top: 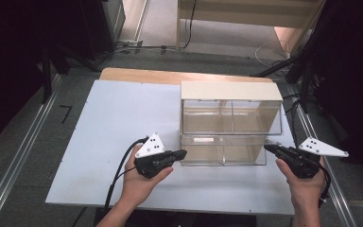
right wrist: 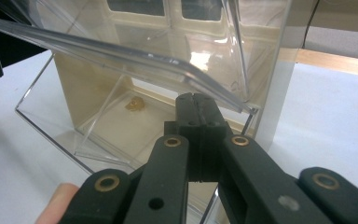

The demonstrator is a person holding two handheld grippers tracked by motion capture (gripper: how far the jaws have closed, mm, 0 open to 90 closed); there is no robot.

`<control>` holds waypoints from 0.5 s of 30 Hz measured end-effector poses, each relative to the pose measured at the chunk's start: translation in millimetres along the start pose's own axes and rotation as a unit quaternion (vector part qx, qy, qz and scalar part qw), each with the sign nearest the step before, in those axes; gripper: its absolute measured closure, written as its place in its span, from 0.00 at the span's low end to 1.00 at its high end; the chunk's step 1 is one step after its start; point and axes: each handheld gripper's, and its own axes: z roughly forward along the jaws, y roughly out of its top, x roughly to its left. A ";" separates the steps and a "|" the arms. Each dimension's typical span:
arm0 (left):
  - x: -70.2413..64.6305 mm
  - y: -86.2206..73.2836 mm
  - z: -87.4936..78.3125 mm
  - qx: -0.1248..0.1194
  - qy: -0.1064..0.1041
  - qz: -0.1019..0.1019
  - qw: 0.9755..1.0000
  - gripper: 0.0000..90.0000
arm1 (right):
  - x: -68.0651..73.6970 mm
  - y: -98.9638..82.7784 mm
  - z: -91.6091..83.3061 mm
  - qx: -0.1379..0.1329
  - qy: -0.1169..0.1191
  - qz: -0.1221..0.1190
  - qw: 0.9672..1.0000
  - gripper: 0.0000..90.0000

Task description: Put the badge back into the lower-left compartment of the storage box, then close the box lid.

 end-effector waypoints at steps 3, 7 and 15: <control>-0.1 -0.1 -0.4 -0.001 -0.002 0.001 1.000 1.00 | -1.1 -1.4 -0.8 0.000 0.002 -0.001 1.000 0.98; 0.0 -0.9 0.2 -0.001 -0.006 -0.001 1.000 1.00 | -1.4 -2.6 -2.2 0.002 0.006 -0.001 1.000 0.98; -0.9 -1.3 0.4 -0.002 -0.009 -0.001 1.000 1.00 | -3.7 -7.6 -2.3 0.011 0.009 -0.004 1.000 0.98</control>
